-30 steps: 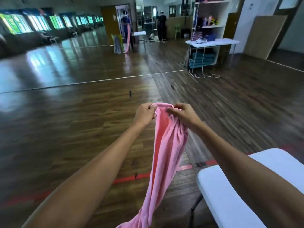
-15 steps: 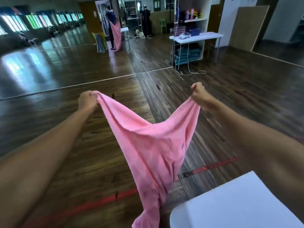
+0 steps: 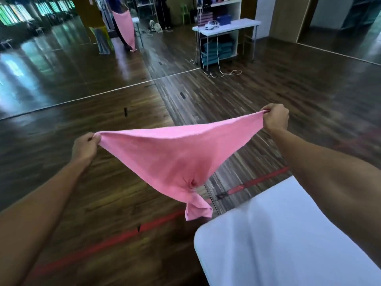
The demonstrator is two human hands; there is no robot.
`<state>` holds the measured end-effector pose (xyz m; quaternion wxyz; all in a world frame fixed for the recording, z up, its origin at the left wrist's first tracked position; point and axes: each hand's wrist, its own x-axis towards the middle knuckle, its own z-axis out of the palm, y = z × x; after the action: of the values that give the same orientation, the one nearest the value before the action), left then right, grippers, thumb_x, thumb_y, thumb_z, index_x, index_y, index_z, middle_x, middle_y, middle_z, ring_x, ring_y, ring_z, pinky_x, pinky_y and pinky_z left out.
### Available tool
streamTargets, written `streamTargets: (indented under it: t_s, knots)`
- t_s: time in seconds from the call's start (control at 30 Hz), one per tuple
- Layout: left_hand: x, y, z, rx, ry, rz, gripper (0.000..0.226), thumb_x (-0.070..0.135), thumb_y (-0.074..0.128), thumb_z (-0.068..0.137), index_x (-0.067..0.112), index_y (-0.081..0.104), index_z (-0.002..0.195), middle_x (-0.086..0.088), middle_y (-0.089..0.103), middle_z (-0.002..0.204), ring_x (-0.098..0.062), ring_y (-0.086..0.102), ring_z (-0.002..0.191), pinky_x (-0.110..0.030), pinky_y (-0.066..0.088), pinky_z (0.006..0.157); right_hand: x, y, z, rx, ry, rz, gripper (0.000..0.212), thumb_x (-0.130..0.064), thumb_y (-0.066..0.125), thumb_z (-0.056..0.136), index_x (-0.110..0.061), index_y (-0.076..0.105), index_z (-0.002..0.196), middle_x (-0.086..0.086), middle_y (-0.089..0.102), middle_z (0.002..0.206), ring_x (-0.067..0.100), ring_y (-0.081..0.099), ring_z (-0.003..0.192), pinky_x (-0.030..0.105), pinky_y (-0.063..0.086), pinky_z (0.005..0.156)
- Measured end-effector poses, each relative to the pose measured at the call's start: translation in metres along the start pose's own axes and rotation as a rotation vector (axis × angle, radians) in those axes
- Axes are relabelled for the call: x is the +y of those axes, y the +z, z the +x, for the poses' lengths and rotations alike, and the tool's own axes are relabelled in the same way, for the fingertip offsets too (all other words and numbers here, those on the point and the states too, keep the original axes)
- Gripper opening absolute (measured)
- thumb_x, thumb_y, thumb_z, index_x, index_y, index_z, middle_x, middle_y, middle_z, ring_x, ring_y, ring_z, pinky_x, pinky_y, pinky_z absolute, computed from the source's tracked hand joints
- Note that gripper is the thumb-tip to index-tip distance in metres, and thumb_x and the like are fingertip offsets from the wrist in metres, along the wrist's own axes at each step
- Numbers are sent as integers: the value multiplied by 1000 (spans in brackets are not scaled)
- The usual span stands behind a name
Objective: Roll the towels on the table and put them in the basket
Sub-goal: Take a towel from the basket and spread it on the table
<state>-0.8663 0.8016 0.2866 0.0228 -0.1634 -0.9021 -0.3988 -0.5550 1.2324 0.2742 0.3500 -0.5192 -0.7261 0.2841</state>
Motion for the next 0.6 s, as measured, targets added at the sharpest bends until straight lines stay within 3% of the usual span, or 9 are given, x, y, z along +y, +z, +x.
streamTargets:
  t_s: [0.1, 0.17, 0.2, 0.3, 0.37, 0.4, 0.47, 0.53, 0.6]
  knots:
    - [-4, 13, -66, -98, 0, -158, 19, 14, 52, 97, 1, 66, 99, -10, 58, 87, -19, 50, 82, -29, 39, 65, 42, -34, -27, 55, 48, -17, 44, 6, 39, 81, -13, 74, 100, 18, 69, 105, 37, 63, 99, 36, 51, 86]
    - [-3, 19, -117, -157, -32, -271, 15, 7, 50, 97, 4, 65, 97, -7, 59, 86, -13, 52, 76, -11, 44, 60, 75, -66, -48, 91, 60, -24, 44, 7, 38, 79, -10, 72, 101, 17, 68, 106, 34, 62, 99, 33, 48, 83]
    - [-4, 22, -140, -190, -67, -345, 17, 4, 50, 97, 5, 65, 91, -7, 60, 83, -11, 53, 75, -6, 46, 59, 92, -84, -57, 110, 61, -29, 43, 8, 39, 78, -8, 72, 100, 16, 68, 106, 33, 62, 99, 31, 47, 82]
    - [-11, 30, -207, -285, -216, -523, 44, -2, 49, 93, 17, 72, 61, 3, 65, 63, -12, 57, 71, -12, 53, 58, 147, -143, -86, 178, 60, -74, 41, 6, 39, 75, -7, 71, 97, 19, 67, 104, 36, 61, 100, 34, 46, 83]
    - [-16, 34, -249, -309, -226, -480, 56, -5, 48, 91, 25, 72, 50, 7, 63, 54, -11, 55, 68, -13, 52, 53, 185, -184, -111, 230, 64, -134, 39, 2, 40, 75, -7, 71, 96, 22, 66, 104, 40, 58, 101, 40, 46, 87]
    - [-19, 37, -273, -355, -180, -399, 55, -5, 47, 91, 22, 71, 50, 1, 62, 57, -9, 53, 65, -12, 49, 51, 203, -204, -127, 236, 74, -178, 37, 2, 41, 77, -7, 71, 97, 22, 65, 104, 41, 57, 102, 43, 46, 87]
    - [-19, 46, -327, -502, -43, -182, 39, -3, 50, 90, 15, 65, 58, -11, 56, 66, -8, 48, 54, -10, 42, 49, 242, -239, -165, 194, 60, -274, 27, 1, 49, 82, -5, 71, 97, 24, 64, 102, 42, 55, 100, 45, 46, 86]
    - [-18, 60, -383, -640, 111, -44, 21, 4, 56, 83, 16, 56, 65, -3, 50, 61, -8, 46, 51, -12, 35, 47, 282, -262, -205, 83, 3, -402, 20, 2, 58, 80, -3, 71, 94, 26, 63, 96, 45, 55, 95, 47, 47, 82]
    - [-22, 82, -429, -748, 207, 48, 16, 19, 55, 70, 24, 53, 55, 5, 49, 58, -9, 46, 58, -22, 31, 52, 323, -275, -239, 3, -73, -544, 25, 7, 58, 71, -3, 71, 90, 25, 65, 89, 45, 55, 88, 46, 47, 76]
